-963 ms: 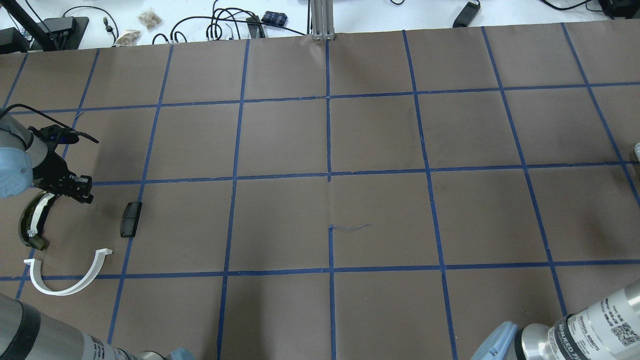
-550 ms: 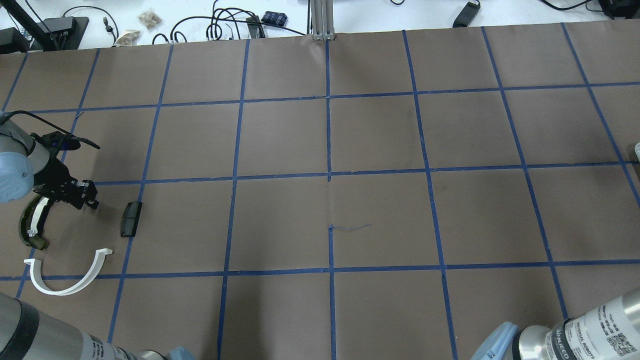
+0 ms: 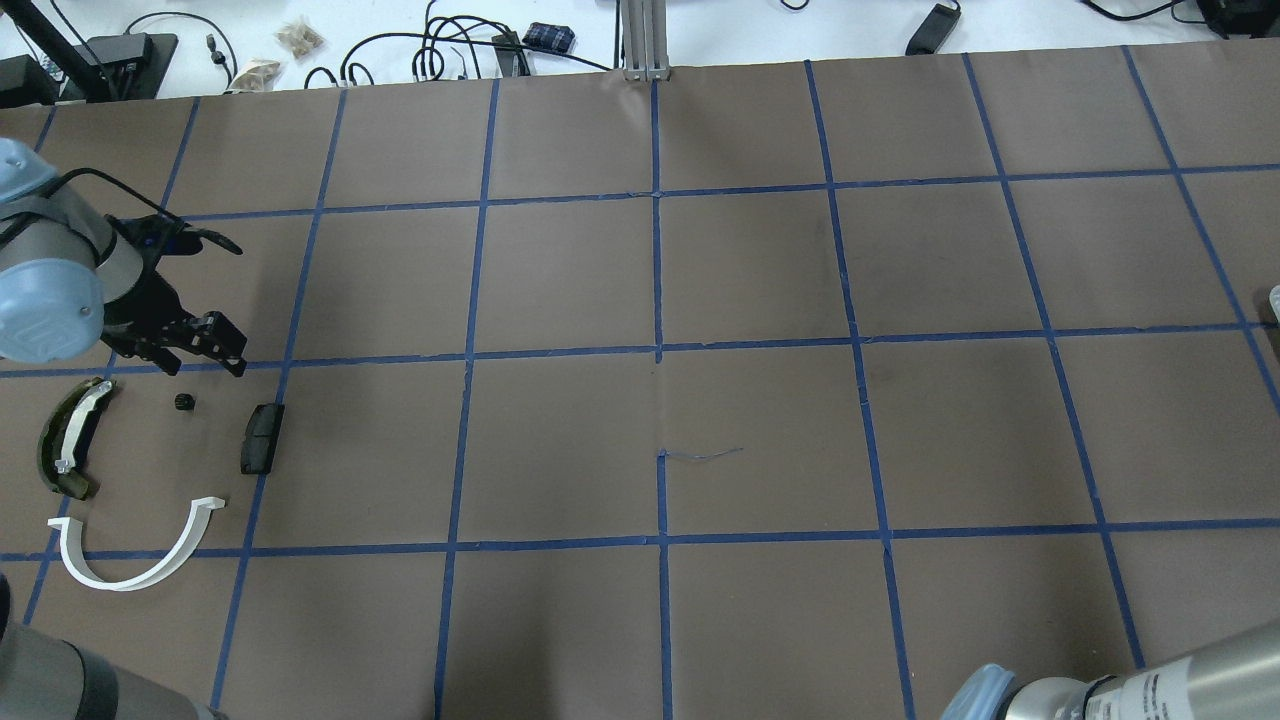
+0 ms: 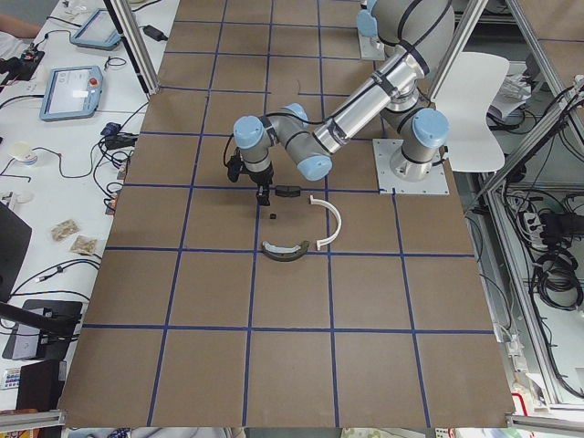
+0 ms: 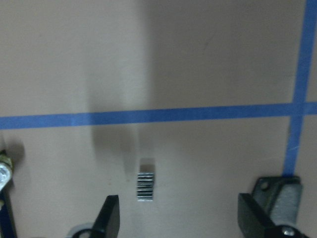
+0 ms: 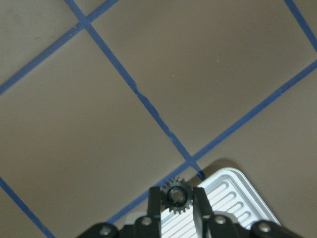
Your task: Place bearing gear from tray to pile
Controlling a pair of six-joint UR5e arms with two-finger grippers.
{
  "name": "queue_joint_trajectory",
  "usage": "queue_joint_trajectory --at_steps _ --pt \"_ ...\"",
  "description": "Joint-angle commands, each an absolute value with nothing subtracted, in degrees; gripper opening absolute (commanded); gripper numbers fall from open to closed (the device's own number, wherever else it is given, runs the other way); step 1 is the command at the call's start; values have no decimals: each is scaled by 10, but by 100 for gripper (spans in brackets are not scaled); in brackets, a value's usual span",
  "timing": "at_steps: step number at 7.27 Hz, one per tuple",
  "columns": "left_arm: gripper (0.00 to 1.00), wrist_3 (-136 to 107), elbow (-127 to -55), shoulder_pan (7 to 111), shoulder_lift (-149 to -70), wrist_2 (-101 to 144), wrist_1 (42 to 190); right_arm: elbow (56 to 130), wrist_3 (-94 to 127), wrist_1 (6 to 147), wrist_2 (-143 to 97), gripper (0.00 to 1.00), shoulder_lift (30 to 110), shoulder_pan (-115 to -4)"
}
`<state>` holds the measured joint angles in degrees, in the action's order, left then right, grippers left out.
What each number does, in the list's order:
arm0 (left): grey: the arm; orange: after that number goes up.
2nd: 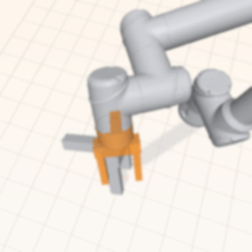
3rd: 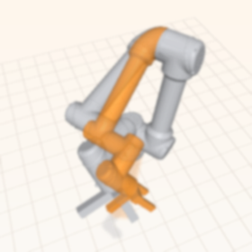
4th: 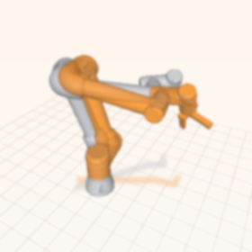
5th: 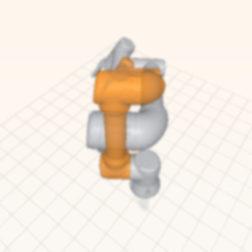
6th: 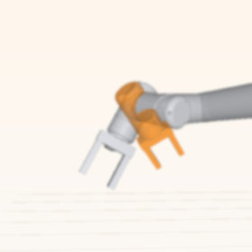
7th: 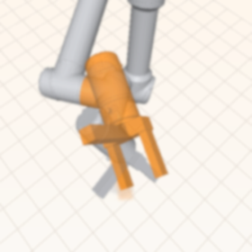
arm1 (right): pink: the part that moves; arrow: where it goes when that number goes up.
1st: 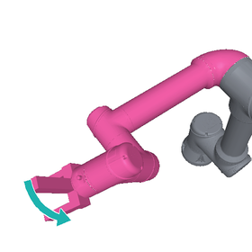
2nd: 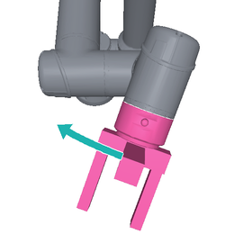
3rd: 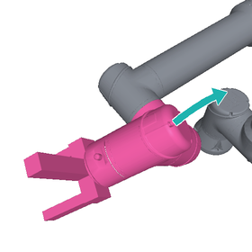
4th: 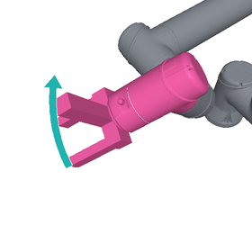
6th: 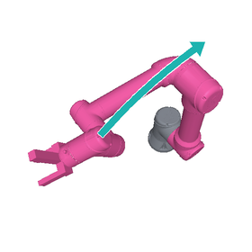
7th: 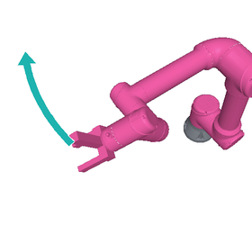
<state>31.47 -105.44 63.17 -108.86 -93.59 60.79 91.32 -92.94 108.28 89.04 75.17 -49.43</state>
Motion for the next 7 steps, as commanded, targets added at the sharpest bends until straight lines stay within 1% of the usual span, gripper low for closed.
queue_joint_trajectory --at_steps 1,2,4,5,7 --pt "93 294 -1024 693 -1066 -923 617 924 -745 1001 916 13 825 -603" --pt "94 290 -1022 715 -1061 -906 616 925 -627 971 932 12 845 -665" --pt "99 278 -1022 735 -1052 -835 616 923 -412 962 939 12 847 -792" --pt "100 256 -1020 747 -1056 -810 616 922 -277 967 931 12 841 -866" --pt "100 217 -1026 788 -1050 -792 616 923 -53 1003 896 12 788 -979"
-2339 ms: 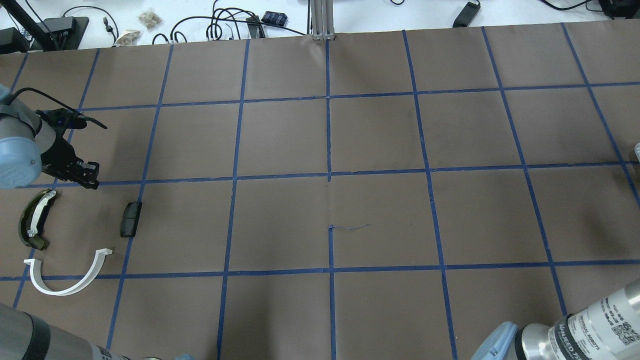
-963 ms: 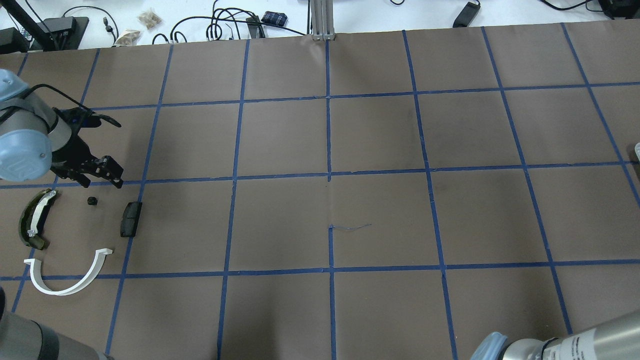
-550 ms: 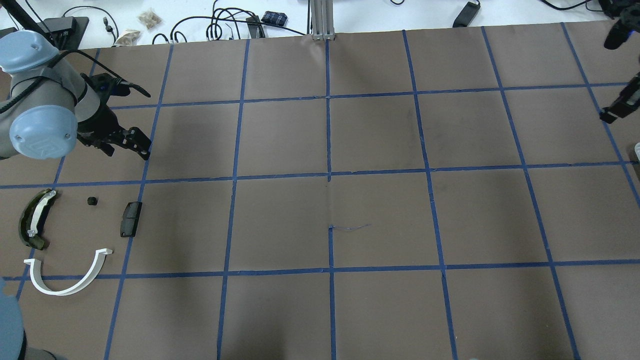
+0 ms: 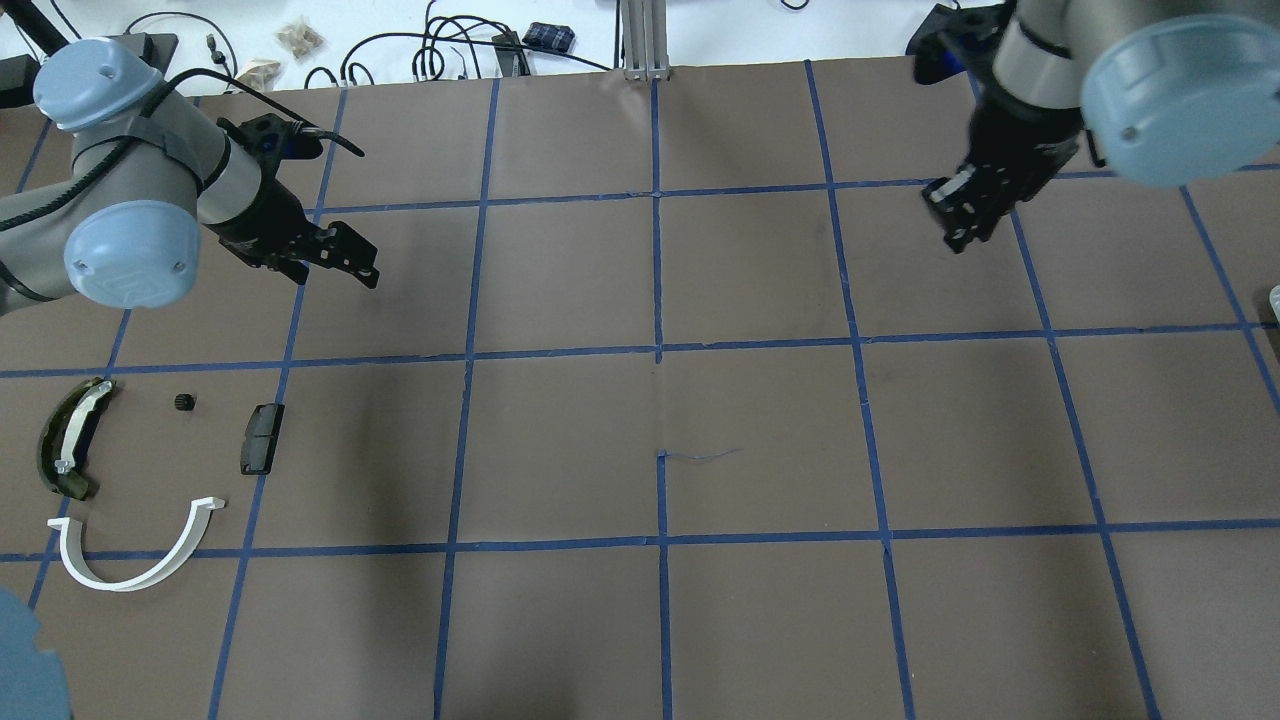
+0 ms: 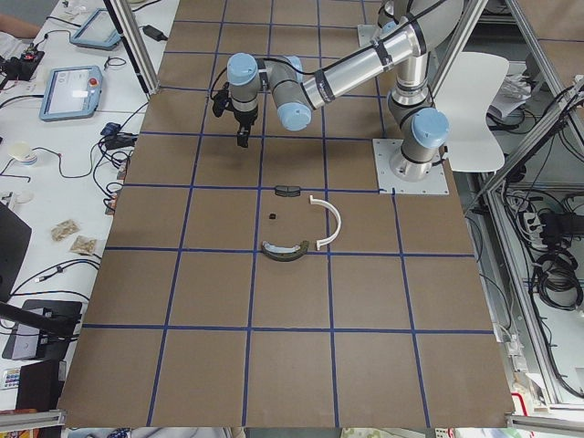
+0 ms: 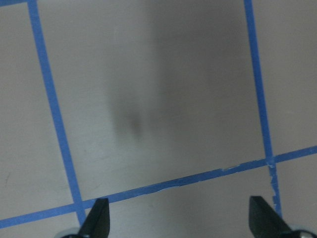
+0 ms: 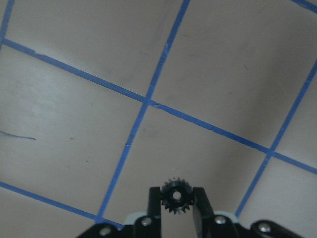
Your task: Place bearing gear from tray to pile
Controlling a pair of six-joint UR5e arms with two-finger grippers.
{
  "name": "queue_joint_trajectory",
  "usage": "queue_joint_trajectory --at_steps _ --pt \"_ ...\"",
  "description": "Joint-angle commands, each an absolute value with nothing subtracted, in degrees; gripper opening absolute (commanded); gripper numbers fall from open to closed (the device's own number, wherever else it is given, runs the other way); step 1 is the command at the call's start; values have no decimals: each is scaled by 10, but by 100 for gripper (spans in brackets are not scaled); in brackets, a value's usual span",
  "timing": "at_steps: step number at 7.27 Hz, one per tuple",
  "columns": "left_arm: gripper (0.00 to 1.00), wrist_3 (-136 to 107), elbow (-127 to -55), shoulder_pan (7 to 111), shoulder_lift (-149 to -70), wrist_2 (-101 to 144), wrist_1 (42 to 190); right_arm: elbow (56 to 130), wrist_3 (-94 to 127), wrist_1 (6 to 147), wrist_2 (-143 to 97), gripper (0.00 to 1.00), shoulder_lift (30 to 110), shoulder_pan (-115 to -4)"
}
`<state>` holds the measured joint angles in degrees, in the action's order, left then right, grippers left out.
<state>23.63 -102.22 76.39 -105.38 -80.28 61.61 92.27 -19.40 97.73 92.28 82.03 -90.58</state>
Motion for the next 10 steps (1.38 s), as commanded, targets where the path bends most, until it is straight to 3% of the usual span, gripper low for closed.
queue_joint_trajectory --at_steps 1,4,6,7,8,9,10 --pt "100 215 -1030 793 -1050 -791 616 926 16 1066 883 12 761 -1012" --pt "100 207 -1033 795 -1056 -768 618 929 107 1211 874 12 656 -1105" --pt "100 195 -1066 795 -1049 -766 610 940 137 1236 875 13 637 -1116" --pt "100 189 -1070 795 -1049 -766 608 947 133 1244 875 18 636 -1116" --pt "100 173 -1070 795 -1056 -764 608 948 135 1246 876 67 635 -1116" --pt "100 130 -1071 808 -1055 -745 608 947 134 1255 877 92 637 -1116" --pt "100 116 -1071 836 -1054 -746 606 947 127 1264 882 100 640 -1114"
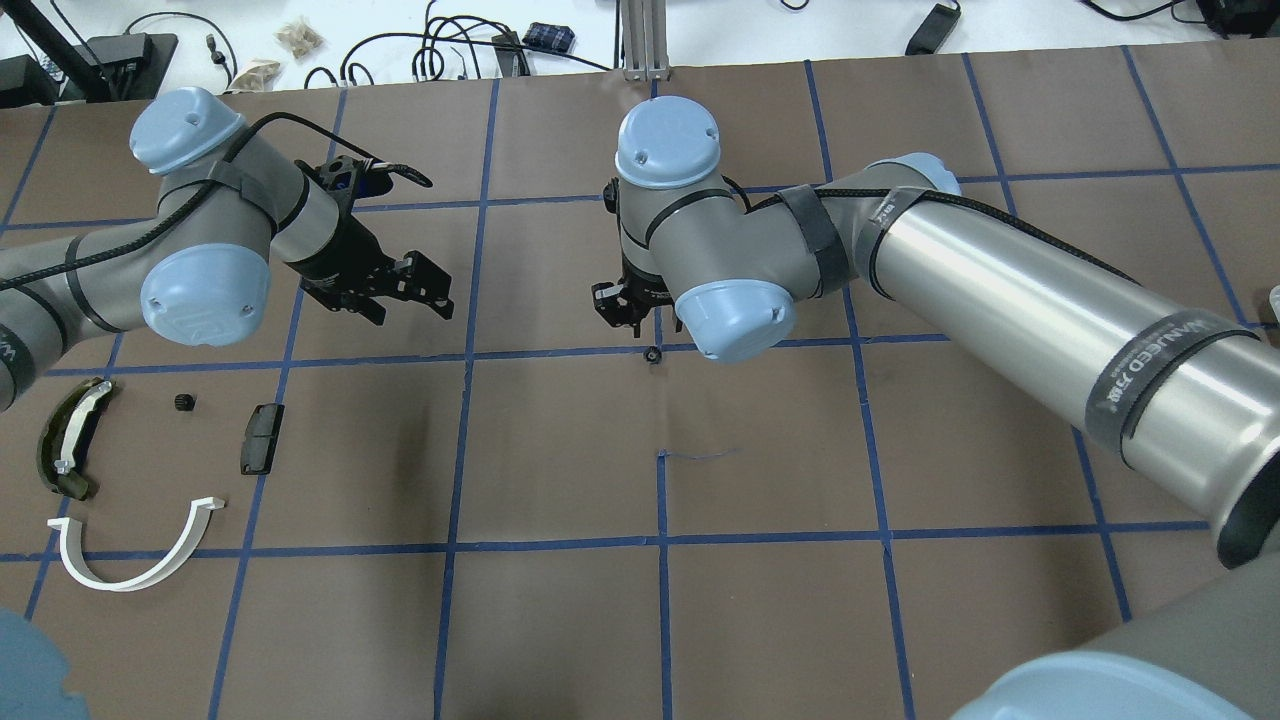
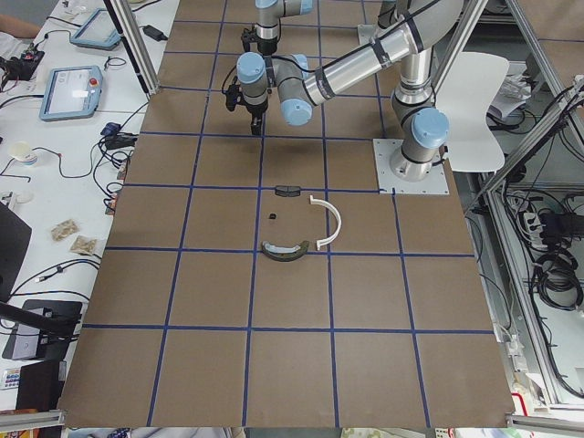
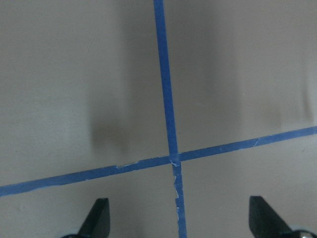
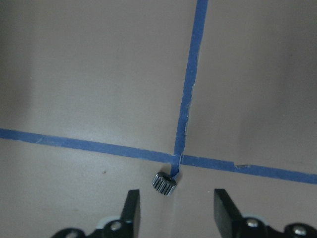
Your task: Place bearing gear from tray to pile
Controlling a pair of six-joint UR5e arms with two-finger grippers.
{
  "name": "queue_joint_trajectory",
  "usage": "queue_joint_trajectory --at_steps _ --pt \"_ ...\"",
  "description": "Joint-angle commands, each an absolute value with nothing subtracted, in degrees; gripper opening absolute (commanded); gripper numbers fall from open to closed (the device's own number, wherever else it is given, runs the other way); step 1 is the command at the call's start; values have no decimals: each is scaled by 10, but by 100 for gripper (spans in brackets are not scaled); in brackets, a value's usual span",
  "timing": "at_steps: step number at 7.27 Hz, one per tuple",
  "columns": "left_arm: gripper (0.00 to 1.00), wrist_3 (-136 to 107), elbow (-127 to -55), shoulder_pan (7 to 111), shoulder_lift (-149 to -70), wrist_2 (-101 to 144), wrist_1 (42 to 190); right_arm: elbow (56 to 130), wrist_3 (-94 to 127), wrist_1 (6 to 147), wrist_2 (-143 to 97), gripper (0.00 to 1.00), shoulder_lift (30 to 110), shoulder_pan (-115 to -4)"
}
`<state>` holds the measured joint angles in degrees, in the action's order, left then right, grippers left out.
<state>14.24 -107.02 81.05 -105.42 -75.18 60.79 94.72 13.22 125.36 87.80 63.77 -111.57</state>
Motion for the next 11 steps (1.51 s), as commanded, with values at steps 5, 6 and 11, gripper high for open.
queue_joint_trajectory --at_steps 5,6,11 --pt "100 -150 -1068 1020 -1091 -828 519 935 75 1074 894 96 813 -988" --pt "100 -221 -1068 1046 -1106 -844 512 935 72 1050 889 99 836 -965" --pt "100 -708 -1013 1141 -1175 -876 478 855 79 928 886 100 889 -940"
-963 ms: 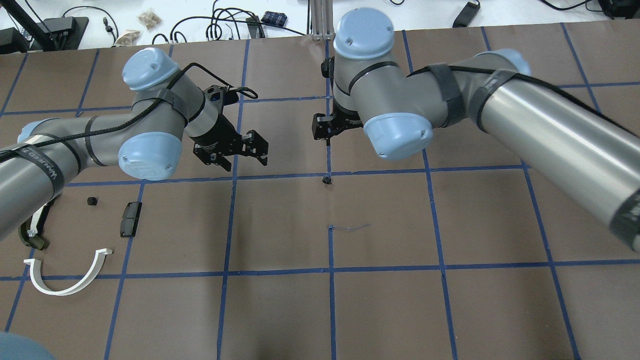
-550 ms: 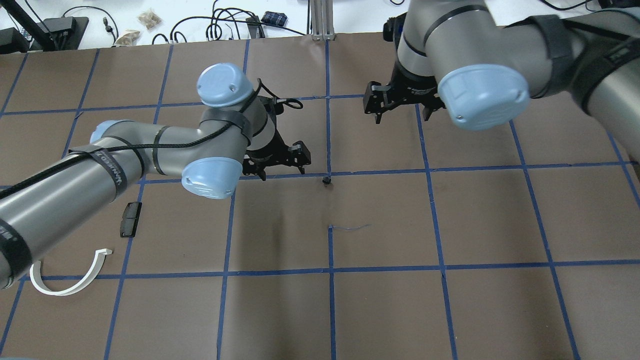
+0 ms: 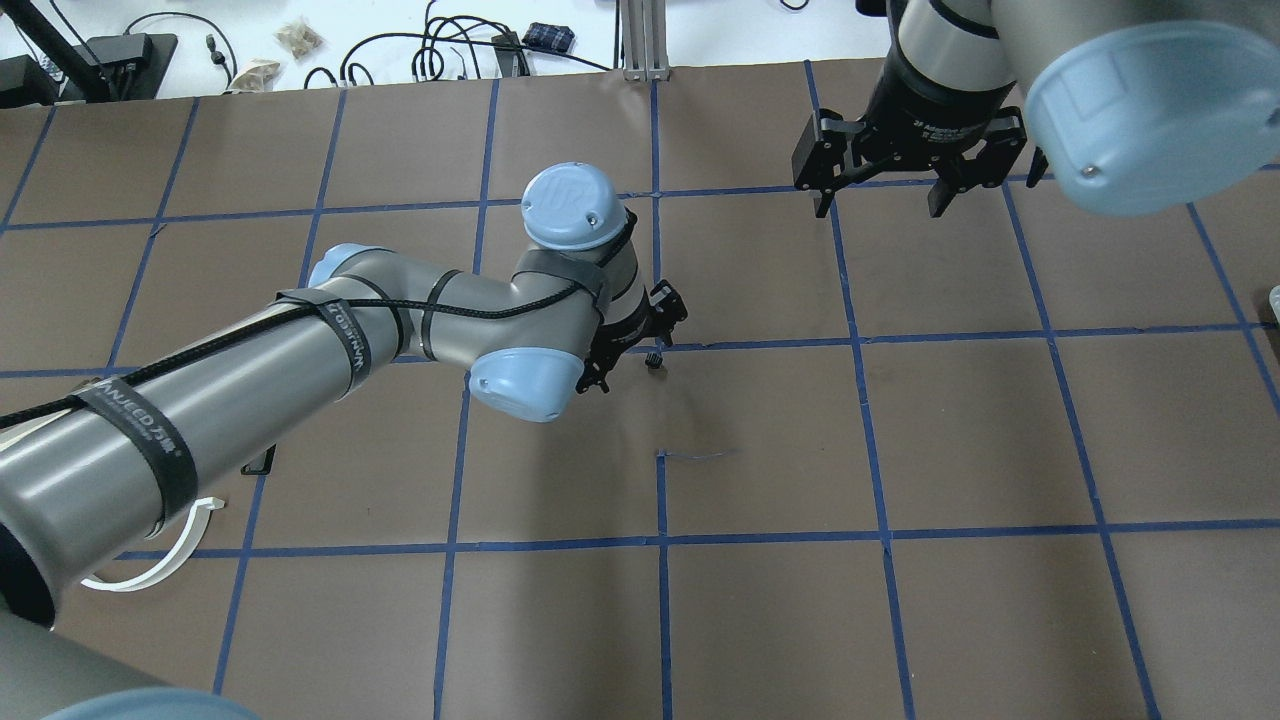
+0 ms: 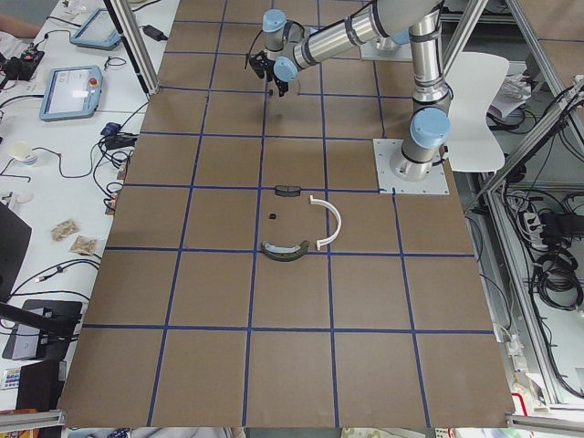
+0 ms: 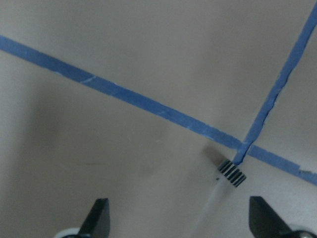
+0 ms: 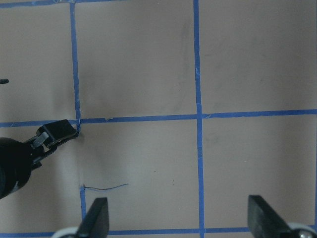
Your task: Place bearing gear from tray to pile
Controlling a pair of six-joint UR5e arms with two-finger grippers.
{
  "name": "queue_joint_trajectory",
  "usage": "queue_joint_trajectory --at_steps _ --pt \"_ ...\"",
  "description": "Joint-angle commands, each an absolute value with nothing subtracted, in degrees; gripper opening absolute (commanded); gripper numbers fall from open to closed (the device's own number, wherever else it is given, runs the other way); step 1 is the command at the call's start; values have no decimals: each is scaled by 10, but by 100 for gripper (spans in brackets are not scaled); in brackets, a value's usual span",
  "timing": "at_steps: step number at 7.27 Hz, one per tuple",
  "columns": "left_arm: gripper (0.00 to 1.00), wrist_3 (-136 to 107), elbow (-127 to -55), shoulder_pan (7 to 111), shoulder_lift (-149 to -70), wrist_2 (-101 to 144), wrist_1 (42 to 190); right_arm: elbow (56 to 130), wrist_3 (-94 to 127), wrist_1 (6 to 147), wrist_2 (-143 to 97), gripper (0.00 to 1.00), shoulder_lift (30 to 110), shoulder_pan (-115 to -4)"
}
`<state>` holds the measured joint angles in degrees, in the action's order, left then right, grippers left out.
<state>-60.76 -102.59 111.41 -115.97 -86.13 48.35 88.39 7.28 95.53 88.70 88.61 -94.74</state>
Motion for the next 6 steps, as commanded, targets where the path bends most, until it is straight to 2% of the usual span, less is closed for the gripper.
queue_joint_trajectory --at_steps 1,6 --pt "100 -715 -1013 1142 -1180 -878 477 835 80 878 885 100 886 -939" --pt "98 -720 -1006 1138 -1203 -887 476 854 117 911 886 100 883 -939"
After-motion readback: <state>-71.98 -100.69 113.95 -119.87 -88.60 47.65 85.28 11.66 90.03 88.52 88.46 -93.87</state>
